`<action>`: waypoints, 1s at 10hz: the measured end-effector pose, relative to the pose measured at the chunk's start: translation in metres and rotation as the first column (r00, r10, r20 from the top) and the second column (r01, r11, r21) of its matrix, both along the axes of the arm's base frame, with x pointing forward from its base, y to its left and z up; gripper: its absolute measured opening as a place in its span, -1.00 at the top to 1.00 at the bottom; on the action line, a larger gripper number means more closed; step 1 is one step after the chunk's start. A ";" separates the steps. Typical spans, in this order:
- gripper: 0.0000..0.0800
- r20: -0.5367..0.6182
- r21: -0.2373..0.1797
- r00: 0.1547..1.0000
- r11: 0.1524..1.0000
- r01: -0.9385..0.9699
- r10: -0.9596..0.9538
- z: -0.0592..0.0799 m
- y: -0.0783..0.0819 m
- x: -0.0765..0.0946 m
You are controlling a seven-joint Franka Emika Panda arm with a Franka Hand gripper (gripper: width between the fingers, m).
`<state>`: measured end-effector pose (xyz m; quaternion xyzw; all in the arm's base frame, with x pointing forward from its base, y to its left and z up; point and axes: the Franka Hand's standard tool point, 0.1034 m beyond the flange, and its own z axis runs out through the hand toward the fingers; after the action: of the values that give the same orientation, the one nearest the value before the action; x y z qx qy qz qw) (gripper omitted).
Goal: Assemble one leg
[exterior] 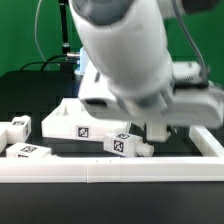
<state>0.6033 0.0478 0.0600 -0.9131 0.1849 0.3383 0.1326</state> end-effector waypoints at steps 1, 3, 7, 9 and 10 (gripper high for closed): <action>0.29 0.015 0.011 1.000 1.000 -0.003 0.003 0.021 -0.010 -0.006; 0.29 0.017 0.006 1.000 1.000 0.003 -0.003 0.041 -0.013 -0.021; 0.29 0.185 -0.046 0.982 0.998 0.042 -0.033 0.037 -0.011 0.001; 0.29 0.321 -0.125 0.946 0.992 -0.008 0.048 0.037 -0.013 0.005; 0.29 0.438 -0.181 0.895 0.984 -0.010 0.089 0.042 -0.012 -0.003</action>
Offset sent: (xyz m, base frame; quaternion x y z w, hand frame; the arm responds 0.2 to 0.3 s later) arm 0.0000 0.0000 0.0000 0.0000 0.0650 0.0000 0.9979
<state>0.6004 0.0360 0.1022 -0.9786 0.1551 0.1070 0.0826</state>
